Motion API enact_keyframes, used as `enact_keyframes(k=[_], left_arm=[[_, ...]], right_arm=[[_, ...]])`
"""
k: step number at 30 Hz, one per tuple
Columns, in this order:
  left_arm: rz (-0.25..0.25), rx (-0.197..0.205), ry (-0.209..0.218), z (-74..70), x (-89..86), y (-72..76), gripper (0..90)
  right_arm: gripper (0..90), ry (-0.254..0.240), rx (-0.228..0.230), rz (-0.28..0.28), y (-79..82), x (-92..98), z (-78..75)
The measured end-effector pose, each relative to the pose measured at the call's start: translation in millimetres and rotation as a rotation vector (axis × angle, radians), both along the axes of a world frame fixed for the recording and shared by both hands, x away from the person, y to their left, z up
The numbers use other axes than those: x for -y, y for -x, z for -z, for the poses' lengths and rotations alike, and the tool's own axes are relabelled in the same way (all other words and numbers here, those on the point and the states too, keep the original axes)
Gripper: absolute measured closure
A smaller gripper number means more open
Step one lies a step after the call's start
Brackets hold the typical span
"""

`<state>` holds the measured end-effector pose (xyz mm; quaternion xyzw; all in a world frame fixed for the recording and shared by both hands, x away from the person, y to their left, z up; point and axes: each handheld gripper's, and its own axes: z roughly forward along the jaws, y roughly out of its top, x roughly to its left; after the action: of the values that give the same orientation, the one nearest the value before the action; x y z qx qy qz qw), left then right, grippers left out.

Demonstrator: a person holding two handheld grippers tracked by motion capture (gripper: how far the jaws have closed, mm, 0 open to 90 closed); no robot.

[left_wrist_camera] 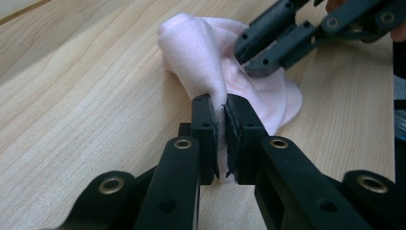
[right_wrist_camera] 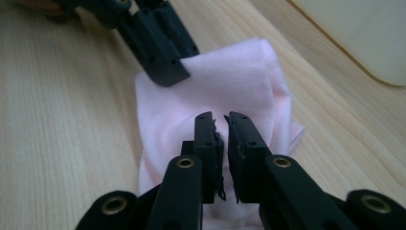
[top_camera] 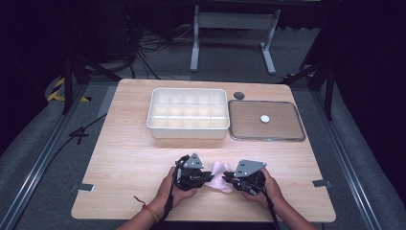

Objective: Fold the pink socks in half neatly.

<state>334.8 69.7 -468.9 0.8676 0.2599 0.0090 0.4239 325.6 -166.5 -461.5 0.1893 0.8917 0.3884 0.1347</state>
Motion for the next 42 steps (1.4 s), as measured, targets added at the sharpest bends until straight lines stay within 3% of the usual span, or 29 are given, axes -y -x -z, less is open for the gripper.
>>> enact_keyframes(k=[7, 14, 20, 28, 33, 38, 42], left_arm=[[0.011, 0.024, 0.005, -4.3, 3.1, 5.4, 82.8], [0.011, 0.035, 0.009, -6.7, 4.1, 6.4, 82.7], [-0.027, 0.038, 0.012, -8.3, -2.1, 3.3, 82.7], [-0.036, 0.041, 0.018, -9.2, -4.7, 1.1, 82.6], [-0.025, 0.045, 0.016, -10.2, -2.6, 2.2, 82.3], [-0.006, 0.037, 0.038, -12.7, 0.7, 6.3, 82.8], [-0.002, 0.043, 0.031, -13.0, 3.2, 7.9, 82.8]], right_arm=[[84.7, 0.033, -0.005, 0.025, -8.8, -15.9, 5.6], [85.1, 0.035, 0.006, 0.023, -7.5, -27.1, 10.1], [83.3, 0.001, 0.006, 0.014, -6.3, -17.6, 3.4], [83.0, -0.019, 0.017, 0.015, -0.7, -1.7, -8.6], [82.7, -0.004, -0.001, -0.04, 2.6, -11.9, -3.0], [84.0, 0.068, -0.006, -0.086, 5.1, -30.1, 3.9], [85.1, 0.051, -0.028, -0.076, 2.7, -33.9, 7.9]])
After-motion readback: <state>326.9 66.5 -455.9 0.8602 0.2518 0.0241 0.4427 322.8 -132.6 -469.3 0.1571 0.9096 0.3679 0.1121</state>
